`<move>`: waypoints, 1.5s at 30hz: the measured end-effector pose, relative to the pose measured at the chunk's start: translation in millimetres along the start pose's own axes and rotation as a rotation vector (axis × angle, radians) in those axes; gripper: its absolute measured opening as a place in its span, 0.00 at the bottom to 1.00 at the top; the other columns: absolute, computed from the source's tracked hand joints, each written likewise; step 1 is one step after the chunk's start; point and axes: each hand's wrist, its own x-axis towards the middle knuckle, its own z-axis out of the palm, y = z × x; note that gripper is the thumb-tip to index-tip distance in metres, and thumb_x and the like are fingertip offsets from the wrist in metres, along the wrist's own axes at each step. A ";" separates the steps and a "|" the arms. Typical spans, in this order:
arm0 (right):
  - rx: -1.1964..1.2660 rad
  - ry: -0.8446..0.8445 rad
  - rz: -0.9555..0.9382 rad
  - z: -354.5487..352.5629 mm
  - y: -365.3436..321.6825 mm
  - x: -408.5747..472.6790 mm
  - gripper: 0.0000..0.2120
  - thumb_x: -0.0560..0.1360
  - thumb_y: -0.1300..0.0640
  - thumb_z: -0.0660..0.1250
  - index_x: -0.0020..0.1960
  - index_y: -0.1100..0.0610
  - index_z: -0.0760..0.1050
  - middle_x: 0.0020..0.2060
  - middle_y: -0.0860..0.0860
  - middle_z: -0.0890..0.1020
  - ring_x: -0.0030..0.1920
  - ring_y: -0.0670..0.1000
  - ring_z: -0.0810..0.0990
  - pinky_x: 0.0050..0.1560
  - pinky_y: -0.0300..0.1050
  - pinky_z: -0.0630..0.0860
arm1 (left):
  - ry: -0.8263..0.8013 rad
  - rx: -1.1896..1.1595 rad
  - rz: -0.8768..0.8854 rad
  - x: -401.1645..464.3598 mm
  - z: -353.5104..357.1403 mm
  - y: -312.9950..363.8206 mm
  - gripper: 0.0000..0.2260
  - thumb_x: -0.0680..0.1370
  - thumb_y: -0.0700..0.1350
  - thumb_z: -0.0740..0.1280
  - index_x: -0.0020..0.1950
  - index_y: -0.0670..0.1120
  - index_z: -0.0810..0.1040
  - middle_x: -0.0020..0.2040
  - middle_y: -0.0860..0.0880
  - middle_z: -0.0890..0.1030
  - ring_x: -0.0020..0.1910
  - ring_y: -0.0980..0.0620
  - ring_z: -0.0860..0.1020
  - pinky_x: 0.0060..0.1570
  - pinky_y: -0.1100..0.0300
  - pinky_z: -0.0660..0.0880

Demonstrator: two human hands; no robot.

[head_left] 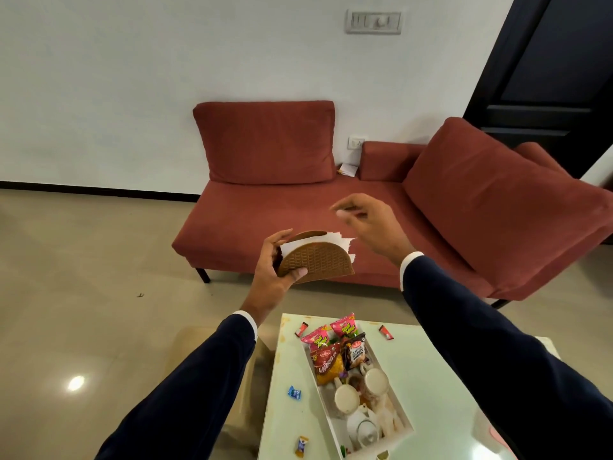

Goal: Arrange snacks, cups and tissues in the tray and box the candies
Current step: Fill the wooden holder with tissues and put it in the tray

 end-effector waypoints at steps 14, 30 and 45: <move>0.472 -0.328 0.373 25.2 42.0 -50.1 0.17 0.70 0.20 0.44 0.46 0.16 0.71 0.46 0.20 0.78 0.52 0.26 0.77 0.62 0.40 0.66 | -0.066 0.027 -0.012 0.9 24.9 -4.2 0.31 0.75 0.35 0.75 0.72 0.57 0.69 0.66 0.58 0.74 0.64 0.54 0.77 0.57 0.55 0.81; -0.052 -0.454 0.270 35.5 140.8 -129.9 0.23 0.69 0.57 0.76 0.63 0.52 0.77 0.56 0.46 0.82 0.56 0.48 0.79 0.59 0.45 0.76 | -0.228 0.184 -0.268 -64.9 72.6 -102.5 0.29 0.71 0.35 0.76 0.60 0.64 0.73 0.56 0.66 0.77 0.57 0.64 0.78 0.50 0.65 0.80; -0.127 -0.586 0.514 128.1 356.5 -300.6 0.22 0.67 0.67 0.71 0.59 0.54 0.76 0.55 0.52 0.80 0.55 0.53 0.76 0.54 0.51 0.76 | -0.366 0.934 -0.351 -200.4 192.3 -310.2 0.21 0.72 0.47 0.73 0.64 0.52 0.74 0.60 0.52 0.79 0.61 0.46 0.75 0.58 0.46 0.69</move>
